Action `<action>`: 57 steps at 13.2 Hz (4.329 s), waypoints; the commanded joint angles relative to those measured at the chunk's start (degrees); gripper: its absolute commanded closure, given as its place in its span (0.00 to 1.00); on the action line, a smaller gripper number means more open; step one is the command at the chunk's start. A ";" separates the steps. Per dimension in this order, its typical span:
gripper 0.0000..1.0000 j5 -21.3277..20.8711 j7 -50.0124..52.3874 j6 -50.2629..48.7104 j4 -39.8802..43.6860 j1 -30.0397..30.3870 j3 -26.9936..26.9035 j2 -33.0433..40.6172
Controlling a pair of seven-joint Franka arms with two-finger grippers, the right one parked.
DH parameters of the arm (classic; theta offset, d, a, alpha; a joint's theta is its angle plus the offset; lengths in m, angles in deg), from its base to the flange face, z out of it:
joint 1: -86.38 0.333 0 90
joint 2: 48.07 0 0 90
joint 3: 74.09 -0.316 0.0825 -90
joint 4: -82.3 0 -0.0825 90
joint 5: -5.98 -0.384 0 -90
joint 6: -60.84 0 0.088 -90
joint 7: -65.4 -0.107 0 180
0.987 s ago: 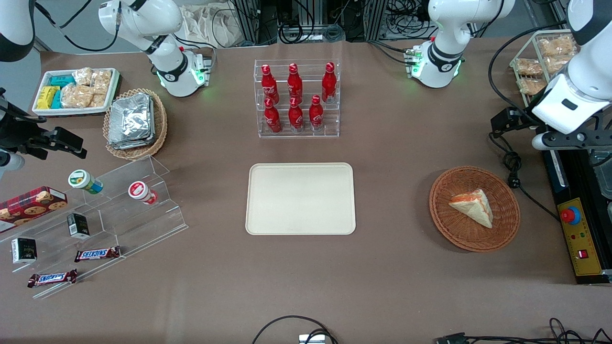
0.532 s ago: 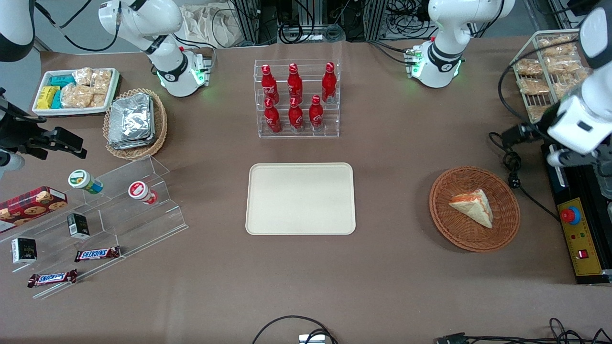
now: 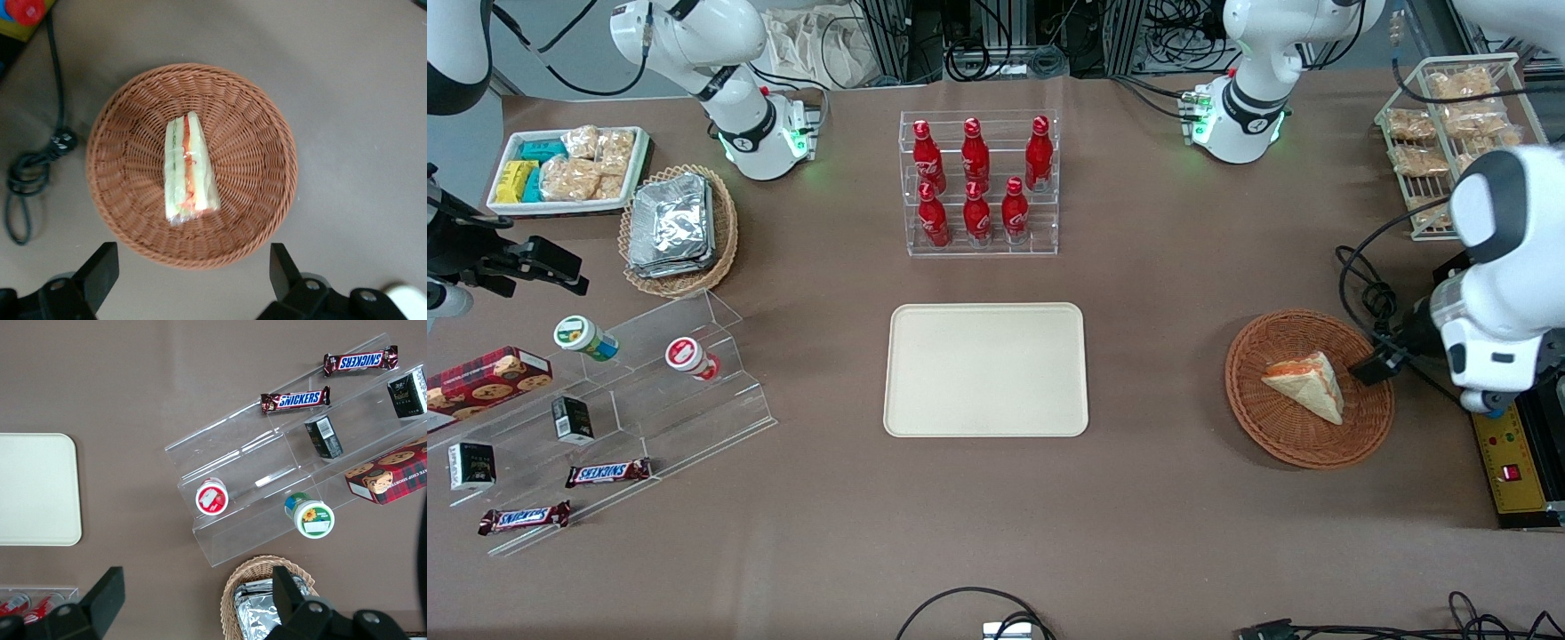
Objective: Place sandwich from basket to tray
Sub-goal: 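Move the left gripper over the wicker basket toward the sandwich, then lower the left gripper and grasp the wrapped sandwich in the basket, then lift the sandwich and carry it with the left gripper to the cream tray, then lower the sandwich onto the tray and open the left gripper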
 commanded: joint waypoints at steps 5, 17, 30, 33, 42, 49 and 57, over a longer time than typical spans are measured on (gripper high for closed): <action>0.00 0.09 10.65 23.51 -17.07 -0.42 -0.92 -2.66; 1.00 0.00 10.13 27.58 -17.17 -0.42 -0.92 -5.84; 1.00 -11.78 9.33 -4.86 2.51 -8.21 26.86 -3.53; 1.00 -11.95 9.42 -0.31 5.23 -15.08 26.86 -9.49; 0.84 -22.66 11.27 7.53 11.04 -19.41 26.86 -25.42; 0.00 -24.43 13.36 9.30 10.96 -19.15 26.77 -25.09; 0.00 -19.78 9.89 -4.58 10.96 -12.05 27.12 -10.33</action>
